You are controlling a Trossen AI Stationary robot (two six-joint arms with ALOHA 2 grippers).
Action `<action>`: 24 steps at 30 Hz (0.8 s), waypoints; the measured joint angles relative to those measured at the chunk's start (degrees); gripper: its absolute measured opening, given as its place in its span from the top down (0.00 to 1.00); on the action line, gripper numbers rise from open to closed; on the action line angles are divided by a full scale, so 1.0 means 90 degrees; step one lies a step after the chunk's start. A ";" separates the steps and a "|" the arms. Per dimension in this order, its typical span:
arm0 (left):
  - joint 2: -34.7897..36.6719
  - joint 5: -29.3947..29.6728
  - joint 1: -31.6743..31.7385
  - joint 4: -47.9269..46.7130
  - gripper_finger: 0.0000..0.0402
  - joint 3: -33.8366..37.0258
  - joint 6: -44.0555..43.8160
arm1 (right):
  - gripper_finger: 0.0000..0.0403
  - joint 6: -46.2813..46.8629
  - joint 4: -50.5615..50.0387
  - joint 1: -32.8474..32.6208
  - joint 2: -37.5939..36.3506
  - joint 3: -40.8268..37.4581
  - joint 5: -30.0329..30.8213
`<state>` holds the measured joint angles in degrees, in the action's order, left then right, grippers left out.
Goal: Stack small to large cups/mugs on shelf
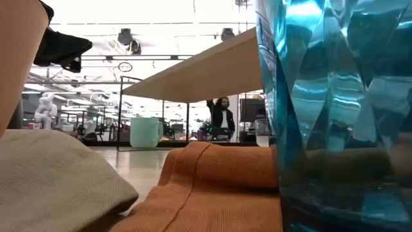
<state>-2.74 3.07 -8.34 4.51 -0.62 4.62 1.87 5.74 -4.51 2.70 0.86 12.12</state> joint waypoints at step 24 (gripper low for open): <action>0.0000 0.0000 0.0000 0.0000 0.92 0.0000 0.0000 | 1.00 -0.0311 0.0002 0.0002 -0.0001 0.0000 0.0005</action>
<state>-2.74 3.07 -8.34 4.51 -0.62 4.62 -0.93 5.76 -4.49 2.69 0.86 12.16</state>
